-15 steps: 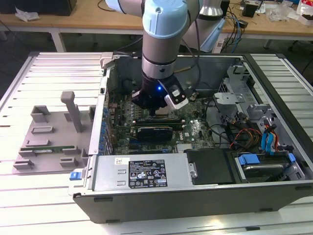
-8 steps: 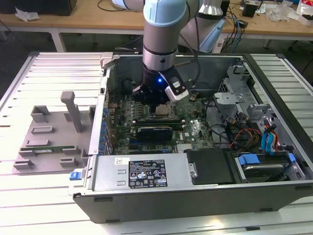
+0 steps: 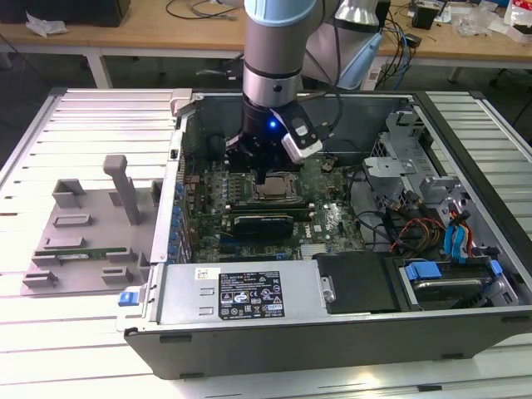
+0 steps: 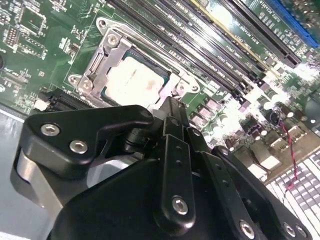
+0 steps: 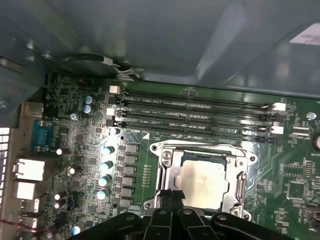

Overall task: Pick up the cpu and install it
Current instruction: 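Install the second cpu locking lever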

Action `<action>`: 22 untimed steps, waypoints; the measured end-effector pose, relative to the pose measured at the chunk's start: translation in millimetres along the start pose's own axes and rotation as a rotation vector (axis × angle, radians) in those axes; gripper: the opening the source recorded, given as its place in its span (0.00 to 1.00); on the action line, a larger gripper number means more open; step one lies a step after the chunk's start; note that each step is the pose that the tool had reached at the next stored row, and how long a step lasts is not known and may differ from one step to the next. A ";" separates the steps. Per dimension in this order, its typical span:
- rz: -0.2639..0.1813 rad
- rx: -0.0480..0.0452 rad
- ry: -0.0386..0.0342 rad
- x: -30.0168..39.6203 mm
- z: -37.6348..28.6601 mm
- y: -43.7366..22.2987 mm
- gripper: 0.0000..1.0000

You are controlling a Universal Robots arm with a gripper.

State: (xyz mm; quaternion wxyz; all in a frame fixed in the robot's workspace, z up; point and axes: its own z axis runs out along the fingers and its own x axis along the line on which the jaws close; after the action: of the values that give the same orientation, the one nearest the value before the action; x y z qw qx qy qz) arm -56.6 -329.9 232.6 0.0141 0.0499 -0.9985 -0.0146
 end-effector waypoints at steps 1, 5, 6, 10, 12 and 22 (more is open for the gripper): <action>0.000 0.0000 -0.0001 0.1 -3.0 0.1 0.11; 0.000 0.0001 0.0000 0.4 -14.1 0.7 0.11; 0.000 0.0001 0.0000 0.4 -17.2 0.9 0.11; 0.000 0.0005 -0.0001 0.6 -24.4 1.3 0.11; 0.000 0.0009 0.0001 0.7 -28.3 1.5 0.11; 0.000 0.0034 0.0002 1.0 -41.9 2.2 0.11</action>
State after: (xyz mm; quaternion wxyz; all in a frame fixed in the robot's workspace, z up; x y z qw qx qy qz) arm -56.6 -328.9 274.6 0.0141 0.0498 -0.9986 -0.0129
